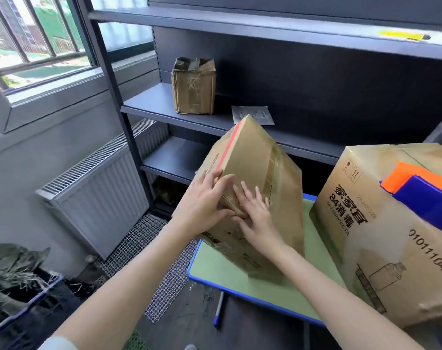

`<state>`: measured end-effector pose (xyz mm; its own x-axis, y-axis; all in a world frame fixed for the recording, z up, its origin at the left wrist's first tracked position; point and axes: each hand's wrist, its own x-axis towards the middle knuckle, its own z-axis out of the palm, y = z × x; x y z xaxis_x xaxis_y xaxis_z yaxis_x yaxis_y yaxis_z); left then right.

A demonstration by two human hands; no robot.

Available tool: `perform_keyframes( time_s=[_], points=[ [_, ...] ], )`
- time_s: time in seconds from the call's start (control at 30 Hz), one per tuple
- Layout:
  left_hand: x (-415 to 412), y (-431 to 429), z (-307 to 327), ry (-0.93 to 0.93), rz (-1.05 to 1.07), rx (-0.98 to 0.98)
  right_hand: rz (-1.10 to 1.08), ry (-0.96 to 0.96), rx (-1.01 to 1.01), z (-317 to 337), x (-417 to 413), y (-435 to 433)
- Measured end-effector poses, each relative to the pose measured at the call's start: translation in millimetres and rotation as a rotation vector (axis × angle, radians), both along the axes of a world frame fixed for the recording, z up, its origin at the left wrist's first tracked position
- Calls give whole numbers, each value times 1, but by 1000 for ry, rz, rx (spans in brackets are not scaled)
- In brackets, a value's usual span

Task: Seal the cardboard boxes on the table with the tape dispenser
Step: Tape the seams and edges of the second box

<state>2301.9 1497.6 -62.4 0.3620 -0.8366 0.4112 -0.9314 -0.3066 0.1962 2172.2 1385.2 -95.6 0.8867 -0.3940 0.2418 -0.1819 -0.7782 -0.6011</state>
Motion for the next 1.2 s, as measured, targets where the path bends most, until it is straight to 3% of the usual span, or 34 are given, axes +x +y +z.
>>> perform_keyframes(
  time_s=[0.1, 0.23, 0.47, 0.57, 0.67, 0.77, 0.87, 0.97, 1.1, 1.2],
  points=[
    [-16, -12, 9, -32, -32, -12, -44, -26, 85, 9, -15, -8],
    [-43, -31, 13, -50, -118, -37, -97, 6, 50, 25, -41, -21],
    [-71, -57, 17, 182, -308, -65, -187, 126, -106, 69, -85, -42],
    [-71, -59, 11, 125, -232, -53, -244, 222, -91, 71, -99, -51],
    [-72, -59, 7, 94, -26, 59, -273, 317, -4, 63, -110, -57],
    [-72, -54, 2, 245, 139, 159, -296, 349, 39, 53, -113, -55],
    [-74, -52, 3, 454, 114, 94, -333, 361, 16, 46, -108, -50],
    [-76, -51, 7, 511, 124, 42, -343, 322, 7, 42, -103, -47],
    [-71, -38, 13, 430, 135, -35, -301, 241, 108, 36, -97, -40],
    [-63, -31, 31, 265, 129, -22, -295, 159, 232, 31, -91, -30]
  ],
)
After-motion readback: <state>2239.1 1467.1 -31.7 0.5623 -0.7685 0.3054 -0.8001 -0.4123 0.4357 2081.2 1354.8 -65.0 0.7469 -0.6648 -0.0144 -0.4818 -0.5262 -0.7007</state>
